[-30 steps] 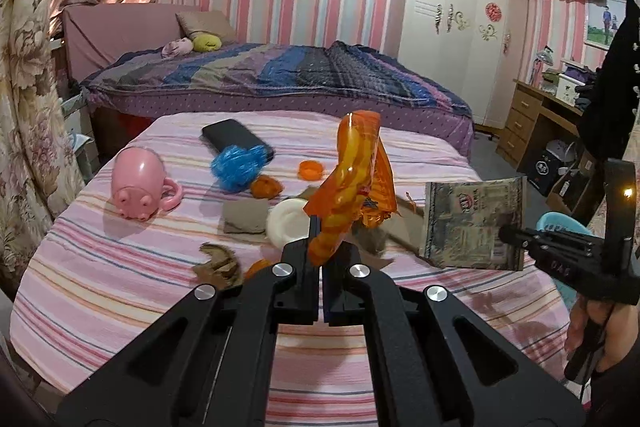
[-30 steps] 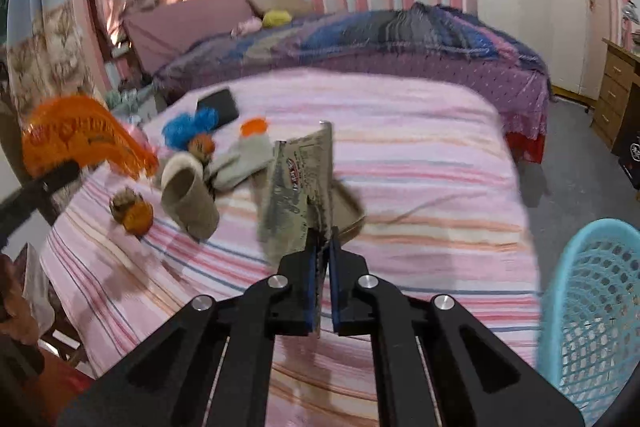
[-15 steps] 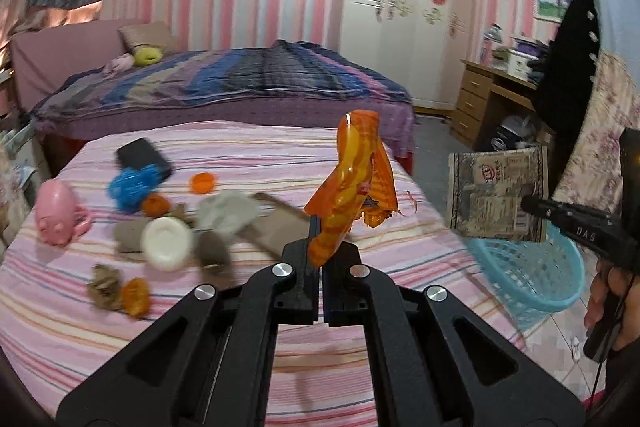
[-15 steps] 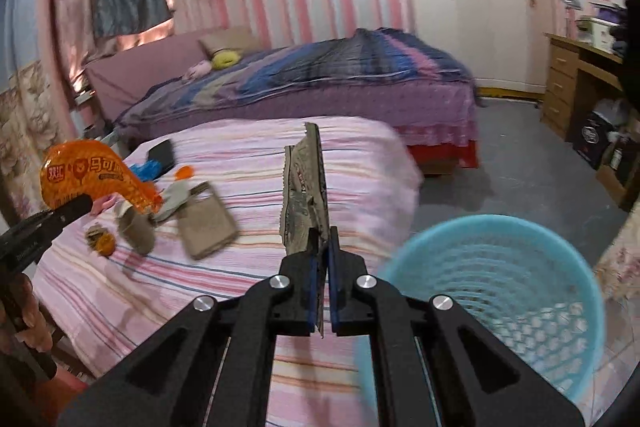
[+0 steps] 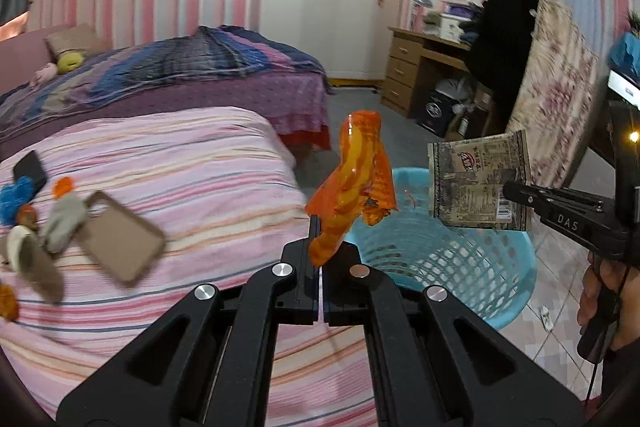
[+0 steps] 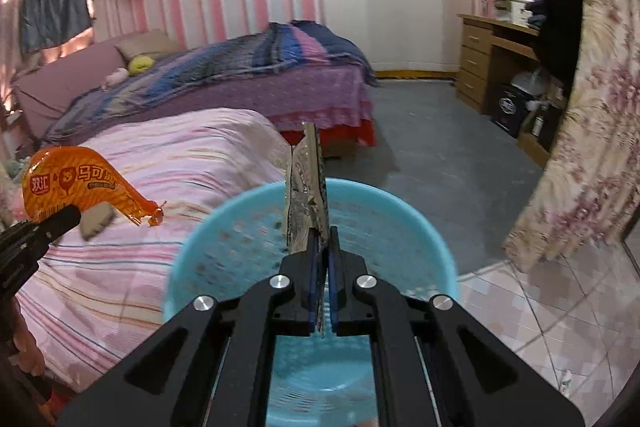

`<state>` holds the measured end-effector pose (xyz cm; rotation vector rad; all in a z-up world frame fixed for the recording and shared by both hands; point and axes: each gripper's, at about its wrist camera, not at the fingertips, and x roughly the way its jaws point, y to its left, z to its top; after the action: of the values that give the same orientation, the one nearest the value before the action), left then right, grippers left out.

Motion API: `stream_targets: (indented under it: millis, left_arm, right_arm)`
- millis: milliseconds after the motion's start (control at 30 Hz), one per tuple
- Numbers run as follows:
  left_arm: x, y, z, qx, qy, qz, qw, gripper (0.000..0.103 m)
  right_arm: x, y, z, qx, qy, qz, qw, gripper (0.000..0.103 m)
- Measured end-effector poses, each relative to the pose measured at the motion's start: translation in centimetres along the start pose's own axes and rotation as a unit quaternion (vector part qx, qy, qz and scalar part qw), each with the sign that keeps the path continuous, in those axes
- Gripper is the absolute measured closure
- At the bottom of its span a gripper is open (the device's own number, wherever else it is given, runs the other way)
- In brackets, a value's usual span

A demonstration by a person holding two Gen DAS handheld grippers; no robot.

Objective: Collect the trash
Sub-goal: 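Open both tools to drop the wrapper and packet into the blue basket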

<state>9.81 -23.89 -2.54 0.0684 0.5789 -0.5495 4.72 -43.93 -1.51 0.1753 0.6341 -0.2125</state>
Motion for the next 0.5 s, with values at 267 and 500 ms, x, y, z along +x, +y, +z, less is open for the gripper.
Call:
stream_targets:
  millis: [267,500]
  left_arm:
    - [4.6,-4.6,-0.1,0.026,0.032,-0.028,0.9988,0.103]
    - [5.6,-3.9,-0.4,0.016,0.032,-0.002,0.9994,0.029]
  right_arm:
    - [-0.3,-2.4,-0.2,0.025,-0.007,-0.023,0.999,0.099]
    - [0.0,-3.2,-0.4,0.033,0.000,-0.031,0.999,0.099]
